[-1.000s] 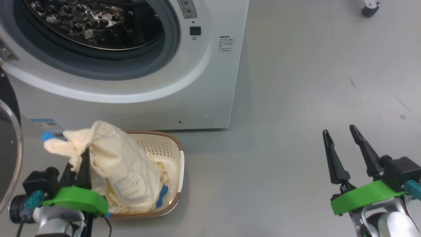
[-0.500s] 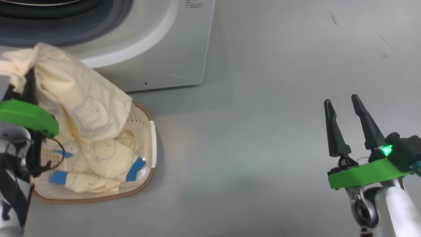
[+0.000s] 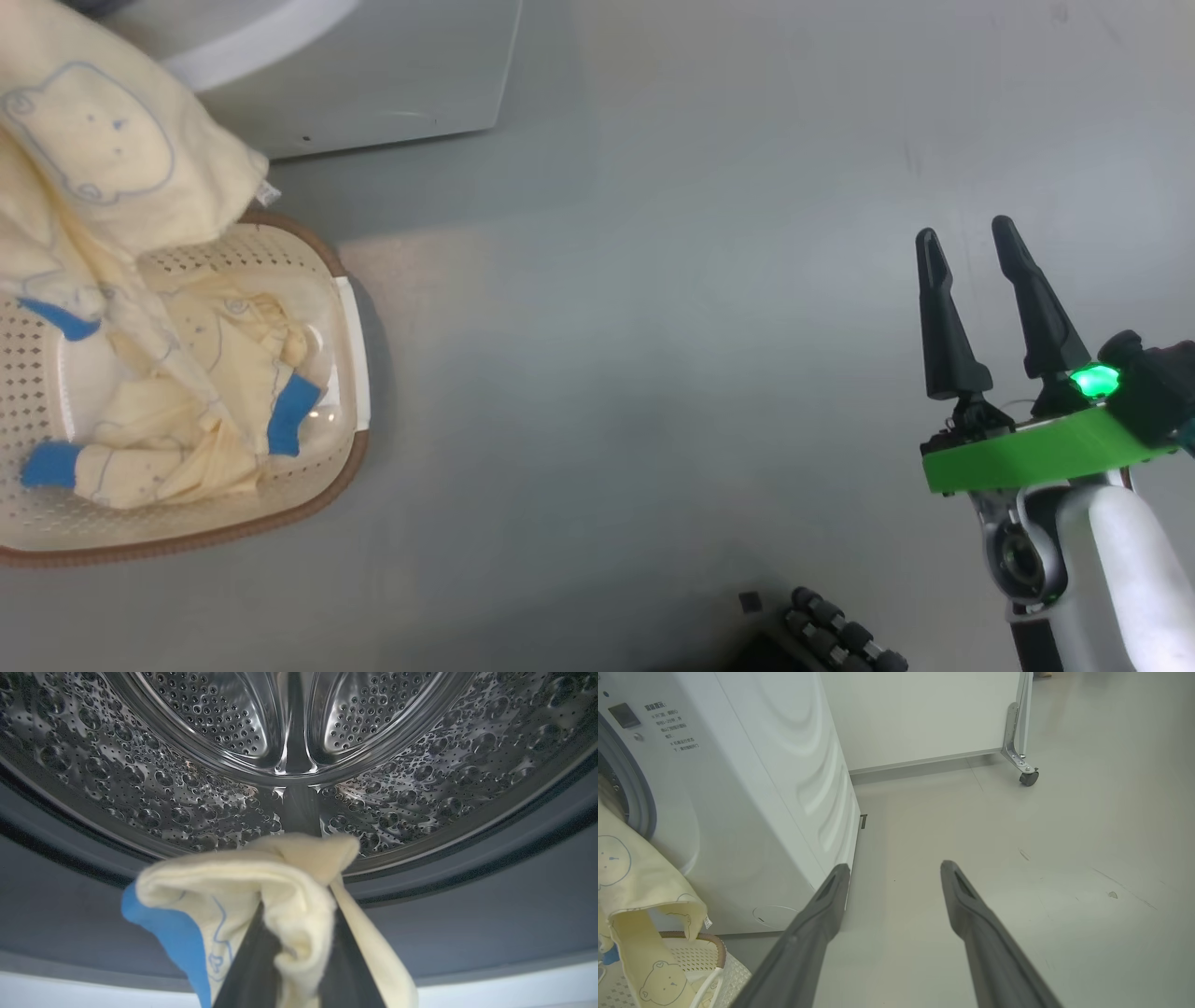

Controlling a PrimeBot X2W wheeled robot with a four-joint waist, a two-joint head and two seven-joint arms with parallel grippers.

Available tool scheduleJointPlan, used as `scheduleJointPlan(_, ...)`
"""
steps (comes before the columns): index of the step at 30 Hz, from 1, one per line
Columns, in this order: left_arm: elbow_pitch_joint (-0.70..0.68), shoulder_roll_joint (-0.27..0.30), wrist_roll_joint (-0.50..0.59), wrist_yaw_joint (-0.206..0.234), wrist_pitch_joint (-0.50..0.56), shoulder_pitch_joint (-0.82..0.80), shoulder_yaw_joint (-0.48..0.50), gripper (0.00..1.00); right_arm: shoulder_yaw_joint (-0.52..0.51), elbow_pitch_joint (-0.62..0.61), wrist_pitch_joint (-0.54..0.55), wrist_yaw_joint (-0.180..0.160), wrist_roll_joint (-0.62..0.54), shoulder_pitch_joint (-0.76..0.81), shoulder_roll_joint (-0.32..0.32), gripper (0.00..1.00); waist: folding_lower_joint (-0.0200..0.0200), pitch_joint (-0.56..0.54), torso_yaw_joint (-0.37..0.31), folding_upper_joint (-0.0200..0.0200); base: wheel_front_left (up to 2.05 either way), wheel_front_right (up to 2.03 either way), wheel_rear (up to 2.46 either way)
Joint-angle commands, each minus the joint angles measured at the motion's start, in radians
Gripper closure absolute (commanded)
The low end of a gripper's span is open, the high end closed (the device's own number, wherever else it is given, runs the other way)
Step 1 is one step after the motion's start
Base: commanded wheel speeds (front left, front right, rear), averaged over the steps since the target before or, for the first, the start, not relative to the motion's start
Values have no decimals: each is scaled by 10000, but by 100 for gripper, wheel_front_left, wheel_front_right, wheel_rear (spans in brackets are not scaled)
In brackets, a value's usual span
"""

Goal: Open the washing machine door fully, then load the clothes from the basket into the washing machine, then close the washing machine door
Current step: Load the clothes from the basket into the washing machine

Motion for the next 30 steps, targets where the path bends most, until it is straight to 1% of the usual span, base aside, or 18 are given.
scheduleJointPlan(1,-270,848,-78,-64,247,-888,311,100,250,-361,-91,40,116,-123,-87,0,-2,409,-142,1,0,0,0)
scheduleJointPlan(7,-117,1400,-86,-179,975,-2393,-46,100,459,-459,-92,40,327,-365,-87,0,-2,1088,-356,1,0,0,0)
scheduleJointPlan(13,131,1909,35,-227,1139,-3354,-467,100,635,-496,-92,40,549,-462,-87,0,-2,1569,-641,1,0,0,0)
scheduleJointPlan(15,223,2153,155,-234,1013,-3764,-598,100,698,-513,-92,40,632,-496,-87,0,-2,1761,-766,1,0,0,0)
scheduleJointPlan(21,553,2622,470,-242,-348,-4962,-646,100,875,-583,-93,40,869,-613,-87,0,-2,2241,-1124,1,0,0,0)
scheduleJointPlan(26,1134,2687,606,-244,-1773,-6083,-558,100,935,-600,-93,40,963,-675,-87,0,-2,2471,-1274,1,0,0,0)
scheduleJointPlan(30,1441,2648,838,-245,-2758,-6833,-903,100,947,-618,-93,40,987,-714,-87,0,-2,2589,-1276,1,0,0,0)
